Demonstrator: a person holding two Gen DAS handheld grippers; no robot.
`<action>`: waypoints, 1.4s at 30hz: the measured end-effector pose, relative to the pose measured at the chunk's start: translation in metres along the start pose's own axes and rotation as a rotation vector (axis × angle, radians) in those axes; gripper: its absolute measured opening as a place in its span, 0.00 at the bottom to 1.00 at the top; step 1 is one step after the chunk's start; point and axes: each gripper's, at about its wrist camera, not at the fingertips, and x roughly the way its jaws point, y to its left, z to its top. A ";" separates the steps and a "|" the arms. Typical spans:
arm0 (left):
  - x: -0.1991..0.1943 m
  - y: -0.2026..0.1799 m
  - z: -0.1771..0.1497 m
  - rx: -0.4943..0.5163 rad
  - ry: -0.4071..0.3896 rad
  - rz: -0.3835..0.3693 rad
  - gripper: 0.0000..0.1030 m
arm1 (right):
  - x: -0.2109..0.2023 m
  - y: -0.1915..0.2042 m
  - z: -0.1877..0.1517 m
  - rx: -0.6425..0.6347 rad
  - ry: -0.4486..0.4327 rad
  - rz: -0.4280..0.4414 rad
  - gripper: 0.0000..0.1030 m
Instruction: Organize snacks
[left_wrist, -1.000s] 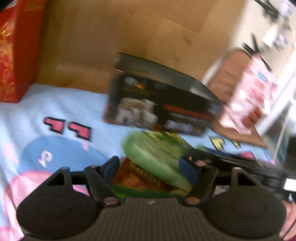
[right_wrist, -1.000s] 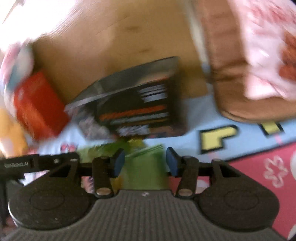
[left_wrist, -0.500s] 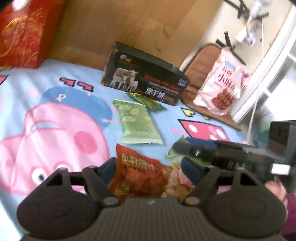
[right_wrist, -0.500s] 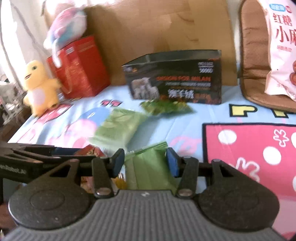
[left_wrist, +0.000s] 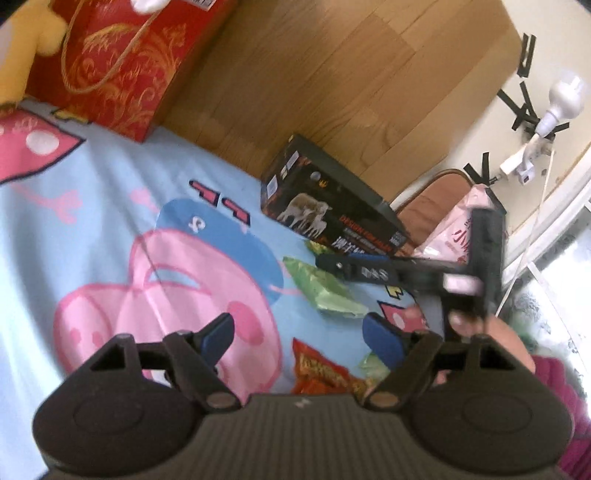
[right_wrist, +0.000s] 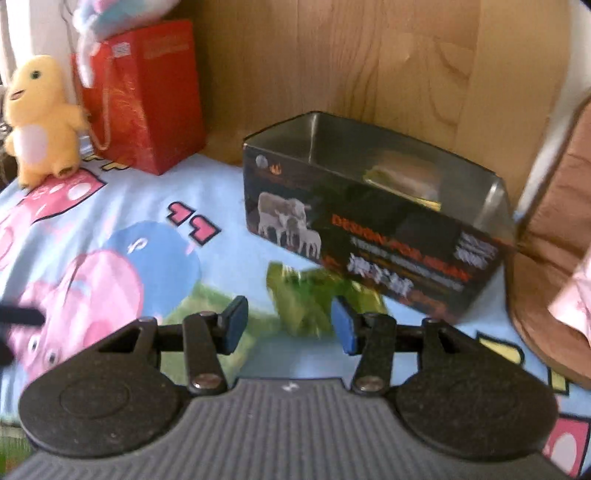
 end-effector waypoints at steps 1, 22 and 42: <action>0.001 0.001 -0.001 -0.002 0.004 -0.002 0.77 | 0.008 0.000 0.003 0.008 0.029 -0.031 0.56; -0.009 -0.009 -0.005 -0.010 0.034 -0.090 0.77 | -0.111 -0.002 -0.082 0.126 -0.146 0.116 0.06; -0.037 -0.012 -0.031 0.023 0.098 -0.102 0.77 | -0.165 0.040 -0.153 0.281 -0.180 0.440 0.41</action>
